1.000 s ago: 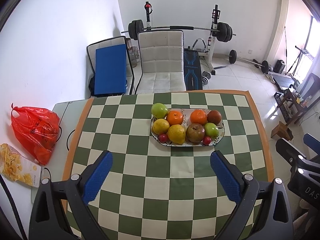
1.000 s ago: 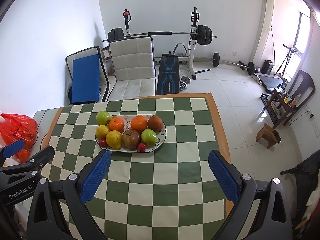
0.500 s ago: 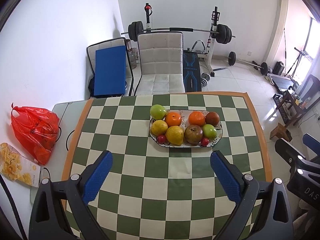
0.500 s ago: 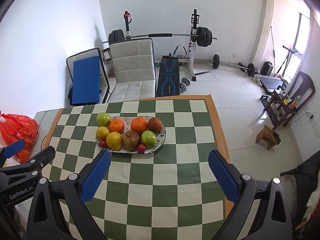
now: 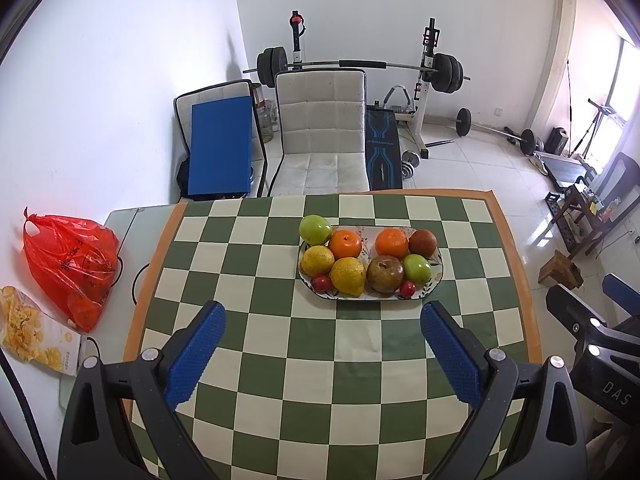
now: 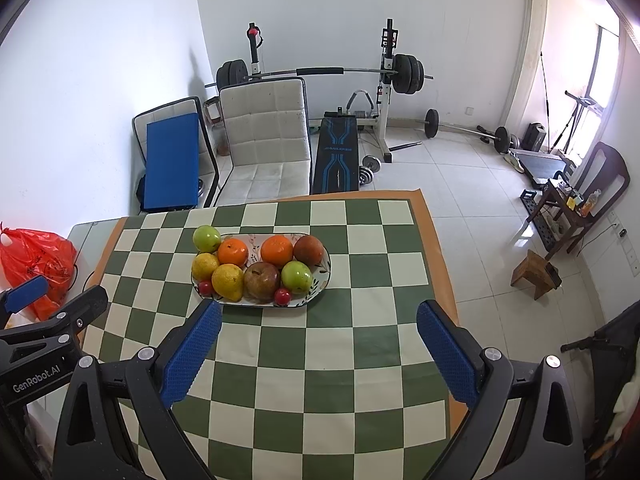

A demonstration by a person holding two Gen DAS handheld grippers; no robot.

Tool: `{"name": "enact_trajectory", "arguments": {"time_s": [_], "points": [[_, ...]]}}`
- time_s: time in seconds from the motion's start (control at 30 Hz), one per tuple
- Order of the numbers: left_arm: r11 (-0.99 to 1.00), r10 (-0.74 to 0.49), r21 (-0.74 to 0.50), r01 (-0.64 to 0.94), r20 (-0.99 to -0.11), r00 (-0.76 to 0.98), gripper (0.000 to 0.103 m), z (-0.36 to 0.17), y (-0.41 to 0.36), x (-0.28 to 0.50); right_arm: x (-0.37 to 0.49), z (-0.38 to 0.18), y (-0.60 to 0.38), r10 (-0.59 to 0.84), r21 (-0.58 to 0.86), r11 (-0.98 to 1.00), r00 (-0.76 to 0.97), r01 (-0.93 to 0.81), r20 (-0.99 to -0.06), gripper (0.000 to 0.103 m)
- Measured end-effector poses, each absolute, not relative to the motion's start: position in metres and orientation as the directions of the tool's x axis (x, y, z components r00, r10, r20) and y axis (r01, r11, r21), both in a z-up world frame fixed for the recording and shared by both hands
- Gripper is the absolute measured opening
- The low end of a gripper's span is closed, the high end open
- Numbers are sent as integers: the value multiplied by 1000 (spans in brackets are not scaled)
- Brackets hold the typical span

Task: Organize fruits

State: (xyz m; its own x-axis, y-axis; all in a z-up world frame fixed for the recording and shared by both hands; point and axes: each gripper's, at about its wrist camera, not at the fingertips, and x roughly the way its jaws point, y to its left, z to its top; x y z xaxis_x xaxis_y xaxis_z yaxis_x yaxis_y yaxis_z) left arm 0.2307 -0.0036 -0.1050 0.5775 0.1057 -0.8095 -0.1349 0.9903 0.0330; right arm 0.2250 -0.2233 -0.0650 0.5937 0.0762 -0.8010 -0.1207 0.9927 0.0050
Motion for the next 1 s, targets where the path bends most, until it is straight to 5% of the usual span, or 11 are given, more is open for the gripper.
{"name": "enact_trajectory", "arguments": {"time_s": [1.0], "points": [[991,105,33,-132,-806,582,100,-104,-4,228,227,-54,-219,80,6,992,597,-125,-799,100]]}}
